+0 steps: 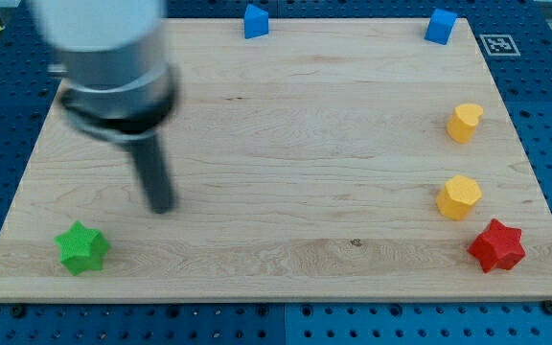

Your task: Push green star to the center

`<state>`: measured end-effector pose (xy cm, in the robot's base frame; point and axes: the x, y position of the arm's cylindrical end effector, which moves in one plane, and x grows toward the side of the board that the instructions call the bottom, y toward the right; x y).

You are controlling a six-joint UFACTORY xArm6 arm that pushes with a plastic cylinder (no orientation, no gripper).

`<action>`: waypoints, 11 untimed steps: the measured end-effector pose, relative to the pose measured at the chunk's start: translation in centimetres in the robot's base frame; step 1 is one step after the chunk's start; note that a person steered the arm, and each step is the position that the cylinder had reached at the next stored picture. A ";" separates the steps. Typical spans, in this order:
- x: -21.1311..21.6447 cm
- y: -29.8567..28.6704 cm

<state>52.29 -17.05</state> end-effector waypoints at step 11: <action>-0.1 13.8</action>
<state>52.21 -3.27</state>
